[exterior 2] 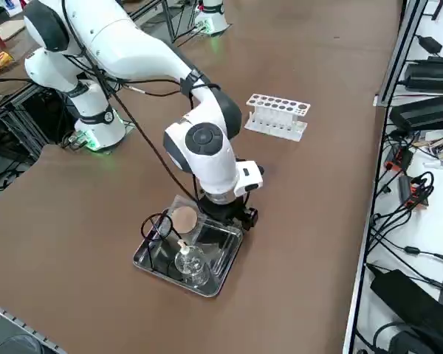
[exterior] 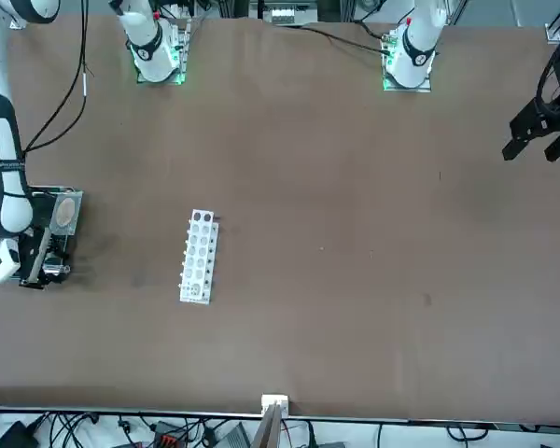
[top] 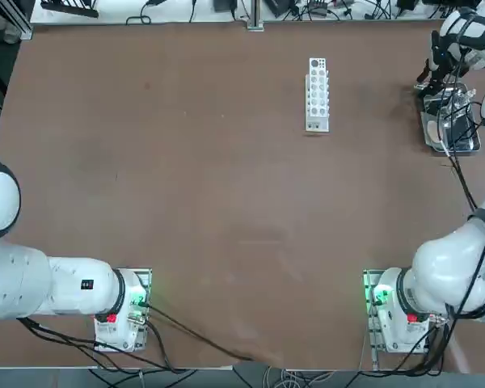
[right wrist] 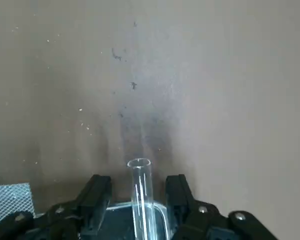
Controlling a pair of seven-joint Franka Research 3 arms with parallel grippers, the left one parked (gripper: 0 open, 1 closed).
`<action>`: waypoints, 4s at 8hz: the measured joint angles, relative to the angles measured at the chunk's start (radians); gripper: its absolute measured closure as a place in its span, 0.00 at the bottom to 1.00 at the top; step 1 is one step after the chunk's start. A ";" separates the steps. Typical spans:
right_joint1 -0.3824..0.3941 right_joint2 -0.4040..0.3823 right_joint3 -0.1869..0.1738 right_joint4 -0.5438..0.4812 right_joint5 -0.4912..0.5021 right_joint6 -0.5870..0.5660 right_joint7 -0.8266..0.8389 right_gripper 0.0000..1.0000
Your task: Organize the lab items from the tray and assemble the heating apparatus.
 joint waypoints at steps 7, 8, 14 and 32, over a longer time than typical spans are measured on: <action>0.000 0.013 0.009 0.000 0.000 0.013 0.000 0.44; 0.000 0.013 0.009 0.000 0.000 0.015 -0.001 0.49; 0.002 0.013 0.014 0.031 0.000 0.018 -0.002 0.78; 0.050 -0.033 0.307 0.202 0.825 -0.462 -0.018 0.78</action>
